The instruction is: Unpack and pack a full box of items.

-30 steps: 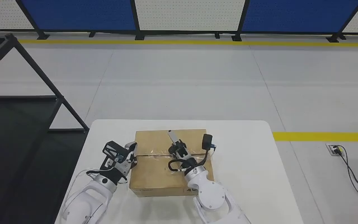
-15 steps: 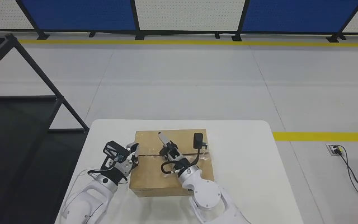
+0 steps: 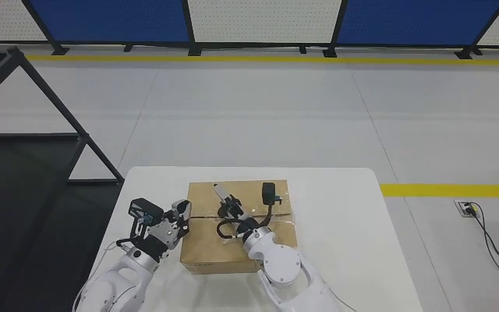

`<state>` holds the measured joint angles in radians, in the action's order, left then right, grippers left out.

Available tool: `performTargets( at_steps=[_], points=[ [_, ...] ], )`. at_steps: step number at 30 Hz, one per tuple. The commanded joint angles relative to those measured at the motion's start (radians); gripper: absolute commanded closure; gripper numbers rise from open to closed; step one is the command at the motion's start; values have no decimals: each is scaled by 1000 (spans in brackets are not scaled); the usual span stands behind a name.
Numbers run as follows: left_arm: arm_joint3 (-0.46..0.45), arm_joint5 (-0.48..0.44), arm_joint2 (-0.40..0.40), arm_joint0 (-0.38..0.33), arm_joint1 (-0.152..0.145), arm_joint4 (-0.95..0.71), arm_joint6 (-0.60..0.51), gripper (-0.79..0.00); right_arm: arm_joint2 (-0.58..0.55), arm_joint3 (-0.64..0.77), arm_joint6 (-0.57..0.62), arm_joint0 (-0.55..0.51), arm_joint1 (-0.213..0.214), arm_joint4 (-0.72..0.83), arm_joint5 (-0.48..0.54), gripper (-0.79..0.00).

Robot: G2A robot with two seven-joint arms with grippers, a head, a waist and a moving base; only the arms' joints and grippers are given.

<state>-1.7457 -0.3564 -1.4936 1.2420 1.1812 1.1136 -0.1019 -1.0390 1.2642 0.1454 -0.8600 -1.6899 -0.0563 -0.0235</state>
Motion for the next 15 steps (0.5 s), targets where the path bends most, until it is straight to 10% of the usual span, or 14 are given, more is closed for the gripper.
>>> performTargets(
  at_steps=[1, 7, 15],
  points=[
    [8, 0, -1, 1, 1, -36, 13, 0, 2, -3, -3, 0, -1, -1, 0, -785],
    [30, -9, 2, 3, 3, -90, 24, 0, 5, -8, -10, -1, -4, -2, -1, -785],
    [32, -9, 6, 14, 2, -82, 33, -385, 5, -3, -15, -8, -5, -12, -2, -785]
  ],
)
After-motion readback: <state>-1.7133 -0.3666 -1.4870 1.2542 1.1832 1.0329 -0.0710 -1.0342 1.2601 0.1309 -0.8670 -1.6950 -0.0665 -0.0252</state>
